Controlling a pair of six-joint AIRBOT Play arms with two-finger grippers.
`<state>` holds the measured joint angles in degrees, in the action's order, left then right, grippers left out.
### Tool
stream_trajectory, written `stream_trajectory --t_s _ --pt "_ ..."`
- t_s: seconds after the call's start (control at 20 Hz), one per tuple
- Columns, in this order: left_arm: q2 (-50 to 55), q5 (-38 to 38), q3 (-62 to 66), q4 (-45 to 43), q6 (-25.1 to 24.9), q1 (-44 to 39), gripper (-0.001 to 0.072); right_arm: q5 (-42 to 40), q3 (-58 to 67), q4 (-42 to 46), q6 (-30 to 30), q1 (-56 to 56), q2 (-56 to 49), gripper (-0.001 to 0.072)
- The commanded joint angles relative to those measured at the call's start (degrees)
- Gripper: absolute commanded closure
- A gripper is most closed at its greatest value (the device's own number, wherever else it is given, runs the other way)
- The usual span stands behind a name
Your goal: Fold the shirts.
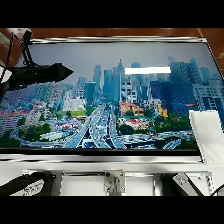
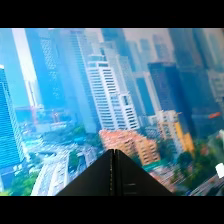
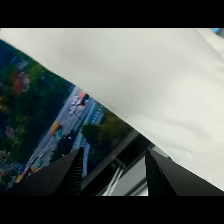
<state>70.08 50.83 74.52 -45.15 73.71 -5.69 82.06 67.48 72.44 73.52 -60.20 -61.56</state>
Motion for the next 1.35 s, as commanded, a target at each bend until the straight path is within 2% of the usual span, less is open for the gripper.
stream_trajectory --t_s 0.0,0.1,0.15,0.2,0.25,0.3,0.45,0.65,1.3 --pt "2.56 10.29 2.51 -15.8 6.29 -0.59 0.0667 -2.8 4.11 1.33 3.63 16.83 1.03 0.0196" --pt "5.51 23.08 6.56 -32.17 12.9 -3.02 0.0667 -3.21 4.09 2.56 7.91 26.12 0.04 0.0194" --pt "6.64 27.96 8.63 -38.36 15.26 -4.5 0.0666 -1.73 4.02 2.86 9.84 29.27 -1.01 0.0104" --pt "7.3 29.81 10.21 -40.87 15.74 -5.95 0.0636 -0.31 3.67 2.8 11.15 31.26 -1.99 0.0041" --pt "7.41 28.55 10.67 -39.28 15.74 -6.84 0.0379 0.59 3.15 2.4 11.43 32.81 -2.78 0.0041" --pt "7.67 26.71 10.67 -36.54 15.78 -7.5 0.0089 1.25 2.89 2.1 11.43 34.32 -3.39 0.0041" --pt "9.44 27.12 10.64 -34.51 17.25 -7.93 0.0089 0.85 2.91 1.03 11.41 37.11 -3.61 0.0042" --pt "9.99 27.82 10.64 -34.53 17.22 -7.91 0.0089 0.85 2.91 -1.42 11.39 37.68 -3.63 0.0042" --pt "10.01 27.82 10.64 -34.58 16.76 -7.91 0.0089 0.85 2.91 -1.44 11.39 37.68 -3.63 0.0042"
